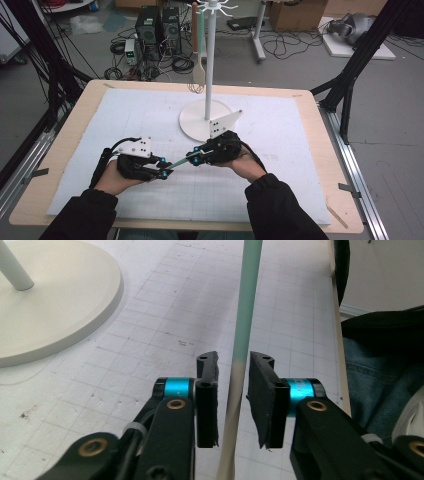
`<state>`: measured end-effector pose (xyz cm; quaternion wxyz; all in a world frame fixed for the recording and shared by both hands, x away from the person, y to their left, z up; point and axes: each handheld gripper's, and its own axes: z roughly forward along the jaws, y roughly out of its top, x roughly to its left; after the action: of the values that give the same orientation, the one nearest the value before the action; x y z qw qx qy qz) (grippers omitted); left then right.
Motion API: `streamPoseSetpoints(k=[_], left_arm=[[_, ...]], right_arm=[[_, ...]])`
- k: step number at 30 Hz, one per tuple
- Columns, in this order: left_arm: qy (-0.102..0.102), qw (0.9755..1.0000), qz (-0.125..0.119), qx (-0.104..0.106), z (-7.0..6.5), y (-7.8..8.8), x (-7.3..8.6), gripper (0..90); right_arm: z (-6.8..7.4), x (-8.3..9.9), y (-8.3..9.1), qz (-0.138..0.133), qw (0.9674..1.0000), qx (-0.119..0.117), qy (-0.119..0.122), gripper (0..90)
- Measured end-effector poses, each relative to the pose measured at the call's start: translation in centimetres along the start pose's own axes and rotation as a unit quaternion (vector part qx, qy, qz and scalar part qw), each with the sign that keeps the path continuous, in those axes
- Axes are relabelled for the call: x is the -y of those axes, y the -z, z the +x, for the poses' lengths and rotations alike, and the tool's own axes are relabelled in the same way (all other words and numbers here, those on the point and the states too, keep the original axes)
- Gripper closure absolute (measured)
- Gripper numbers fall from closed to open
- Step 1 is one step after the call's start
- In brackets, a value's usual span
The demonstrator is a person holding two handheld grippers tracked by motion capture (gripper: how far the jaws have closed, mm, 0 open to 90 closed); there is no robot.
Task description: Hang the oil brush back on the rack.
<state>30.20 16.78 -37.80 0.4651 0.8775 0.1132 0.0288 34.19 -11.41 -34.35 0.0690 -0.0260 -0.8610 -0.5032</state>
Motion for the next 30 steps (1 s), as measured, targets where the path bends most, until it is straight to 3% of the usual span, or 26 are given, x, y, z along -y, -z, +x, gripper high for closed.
streamPoseSetpoints(k=[1, 4, 7, 10, 13, 16, 19, 25, 28, 30], left_arm=[[-0.003, 1.0, 0.0, -0.004, -0.03, 0.01, -0.01, 77.7], [-0.007, 1.0, -0.002, -0.004, -0.09, 0.06, -0.05, 83.0], [-0.001, 0.9999, -0.007, -0.009, -0.15, 0.01, -0.12, 84.4], [0.005, 0.9998, -0.017, -0.011, 0.03, 0.09, -0.2, 84.4], [0.007, 0.9996, -0.024, -0.012, 0.09, 0.05, -0.38, 84.4], [0.007, 0.9995, -0.029, -0.009, 0.06, -0.03, -0.57, 84.3], [0.01, 0.9995, -0.028, -0.005, 0.13, -0.11, -0.59, 82.0], [0.007, 0.9997, -0.022, -0.001, 0.05, -0.37, -0.6, 80.7], [0.003, 0.9997, -0.024, 0.0, -0.14, -0.54, -0.7, 84.0], [0.004, 0.9997, -0.026, 0.0, -0.09, -0.6, -0.77, 84.4]], right_arm=[[-0.03, -0.08, 0.07, 0.004, 0.9999, 0.009, 0.005, 83.3], [0.01, 0.0, 0.11, -0.003, 1.0, 0.006, -0.006, 82.1], [-0.2, 0.4, 0.07, -0.018, 0.9995, 0.014, -0.022, 70.2], [-0.22, 0.78, -0.14, -0.032, 0.9988, 0.014, -0.034, 67.6], [-0.28, 0.76, -0.41, -0.038, 0.9983, 0.022, -0.038, 68.8], [-0.4, 0.69, -0.55, -0.051, 0.9977, 0.025, -0.038, 77.9], [-0.43, 0.65, -0.4, -0.061, 0.9973, 0.001, -0.039, 82.5], [-0.03, 0.16, -0.06, -0.049, 0.9986, 0.009, -0.017, 82.8], [0.08, 0.07, -0.02, -0.054, 0.9983, 0.009, -0.02, 81.2], [-0.01, 0.25, -0.16, -0.063, 0.9974, 0.018, -0.029, 75.5]])
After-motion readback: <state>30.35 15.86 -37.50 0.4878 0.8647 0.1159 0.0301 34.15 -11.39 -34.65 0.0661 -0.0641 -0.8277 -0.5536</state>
